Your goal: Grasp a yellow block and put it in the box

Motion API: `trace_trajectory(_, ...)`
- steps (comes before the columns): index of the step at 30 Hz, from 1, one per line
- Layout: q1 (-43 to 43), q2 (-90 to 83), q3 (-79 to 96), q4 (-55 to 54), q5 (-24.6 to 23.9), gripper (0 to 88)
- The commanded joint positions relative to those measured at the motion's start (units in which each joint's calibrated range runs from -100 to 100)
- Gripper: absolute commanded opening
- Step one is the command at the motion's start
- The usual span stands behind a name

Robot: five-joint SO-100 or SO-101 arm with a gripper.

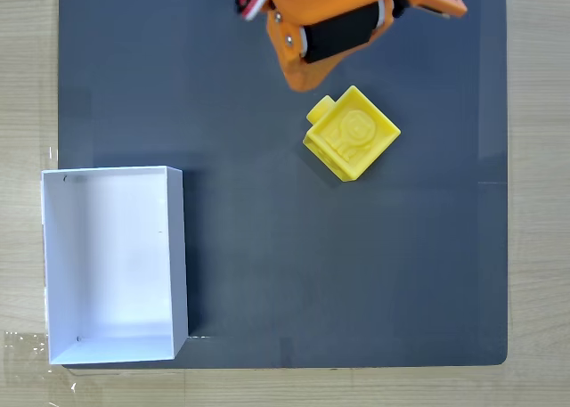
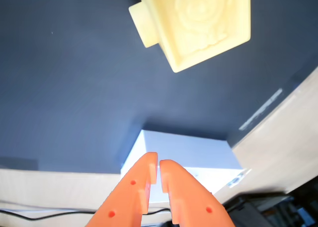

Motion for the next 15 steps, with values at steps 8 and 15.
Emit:
trace_trajectory(8, -0.65, 17.94, -19.40, 12.44, 6.72, 36.6)
trace_trajectory(15, -3.68, 23.20, -20.48, 14.62, 6.72, 43.4)
